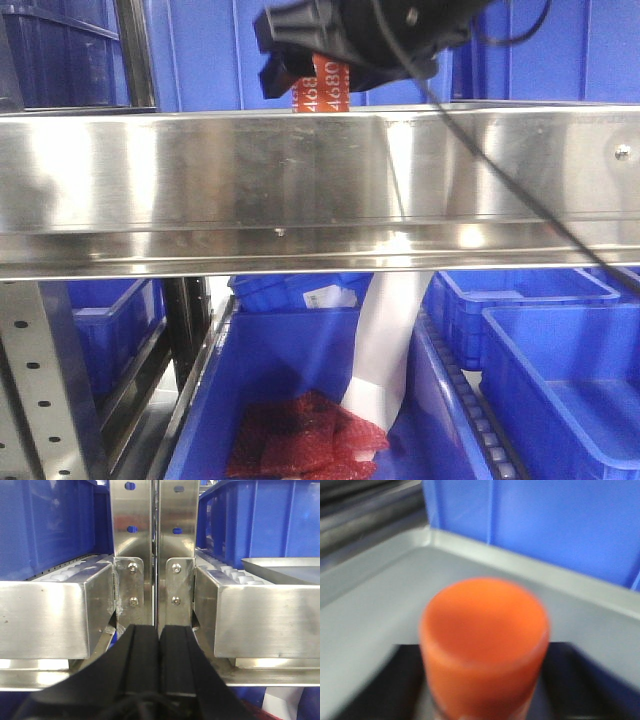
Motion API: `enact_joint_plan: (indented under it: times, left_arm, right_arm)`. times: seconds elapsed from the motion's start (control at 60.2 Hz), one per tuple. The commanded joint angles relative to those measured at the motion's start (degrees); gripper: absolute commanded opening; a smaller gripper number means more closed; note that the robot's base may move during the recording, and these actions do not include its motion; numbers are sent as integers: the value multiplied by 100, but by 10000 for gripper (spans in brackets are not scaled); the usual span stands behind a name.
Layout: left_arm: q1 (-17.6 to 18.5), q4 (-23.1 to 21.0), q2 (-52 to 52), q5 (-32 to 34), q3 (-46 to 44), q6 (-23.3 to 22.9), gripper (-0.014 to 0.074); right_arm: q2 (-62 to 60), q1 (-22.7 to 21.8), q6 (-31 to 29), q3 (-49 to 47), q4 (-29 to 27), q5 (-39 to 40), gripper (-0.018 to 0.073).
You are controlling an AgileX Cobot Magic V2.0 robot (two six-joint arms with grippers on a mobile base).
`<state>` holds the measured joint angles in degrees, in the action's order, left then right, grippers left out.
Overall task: Grab orange capacitor from left shelf to right conveyor
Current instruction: 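Lift the orange cylinder up and back out of the shelf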
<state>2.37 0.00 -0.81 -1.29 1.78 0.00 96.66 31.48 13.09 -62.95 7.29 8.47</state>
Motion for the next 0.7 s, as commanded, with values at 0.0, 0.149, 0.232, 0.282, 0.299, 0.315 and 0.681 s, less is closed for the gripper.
enact_joint_plan:
  times: [0.0, 0.149, 0.232, 0.282, 0.299, 0.315, 0.681]
  left_arm:
    - [24, -34, -56, 473, -33, 0, -105]
    - [24, -34, -56, 473, -33, 0, -105]
    - [24, -34, -56, 473, -33, 0, -105]
    - [24, -34, -56, 473, -33, 0, -105]
    - [24, -34, -56, 473, -33, 0, -105]
    - [24, -34, -56, 473, -33, 0, -105]
    - [24, -34, -56, 473, -33, 0, -105]
  right_arm:
    - [-254, -56, -61, -216, 62, 639, 52]
    - [-268, -115, -52, -216, 17, 819, 84]
    - [-426, -115, -52, -216, 17, 829, 44]
    - [-600, -115, -52, -206, 17, 829, 49]
    - [-692, -109, -52, -196, 17, 821, 49]
    - [-761, -104, -52, -187, 17, 814, 49]
    - [-3658, 1, -67, 1480, 316, 32, 49]
